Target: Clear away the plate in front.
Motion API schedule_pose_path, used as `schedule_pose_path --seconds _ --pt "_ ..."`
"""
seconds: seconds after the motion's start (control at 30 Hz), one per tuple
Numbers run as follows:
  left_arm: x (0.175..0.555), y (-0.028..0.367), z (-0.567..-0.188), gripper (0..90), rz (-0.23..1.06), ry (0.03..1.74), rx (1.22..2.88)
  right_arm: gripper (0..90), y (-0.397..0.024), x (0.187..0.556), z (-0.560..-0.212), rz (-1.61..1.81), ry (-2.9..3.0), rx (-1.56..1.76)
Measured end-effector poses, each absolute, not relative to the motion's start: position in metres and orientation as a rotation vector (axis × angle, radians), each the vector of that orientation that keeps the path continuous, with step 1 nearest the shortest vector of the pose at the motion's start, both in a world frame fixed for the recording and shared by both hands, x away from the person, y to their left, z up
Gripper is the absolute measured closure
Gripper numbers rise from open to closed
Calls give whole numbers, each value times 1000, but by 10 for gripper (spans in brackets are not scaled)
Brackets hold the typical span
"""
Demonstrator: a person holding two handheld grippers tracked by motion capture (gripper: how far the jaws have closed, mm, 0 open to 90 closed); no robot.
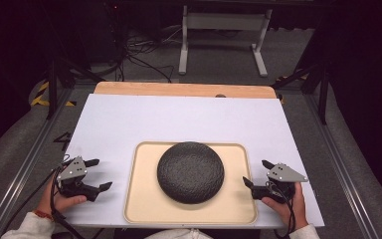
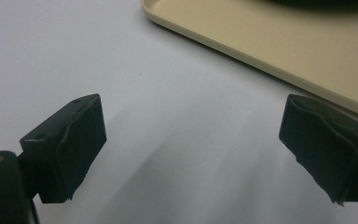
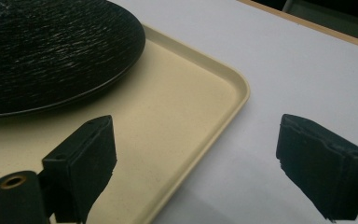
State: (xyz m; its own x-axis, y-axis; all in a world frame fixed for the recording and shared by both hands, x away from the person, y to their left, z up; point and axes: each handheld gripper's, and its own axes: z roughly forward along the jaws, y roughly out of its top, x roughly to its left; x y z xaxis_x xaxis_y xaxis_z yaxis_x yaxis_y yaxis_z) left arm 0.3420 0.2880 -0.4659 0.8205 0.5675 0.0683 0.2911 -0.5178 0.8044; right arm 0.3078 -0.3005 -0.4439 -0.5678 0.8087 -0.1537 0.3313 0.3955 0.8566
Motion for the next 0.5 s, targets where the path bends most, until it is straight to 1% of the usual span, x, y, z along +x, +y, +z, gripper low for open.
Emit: schedule_pose_path --seconds 0.5 --pt "337 285 -464 67 422 609 2145 124 -299 306 -444 1092 2092 967"
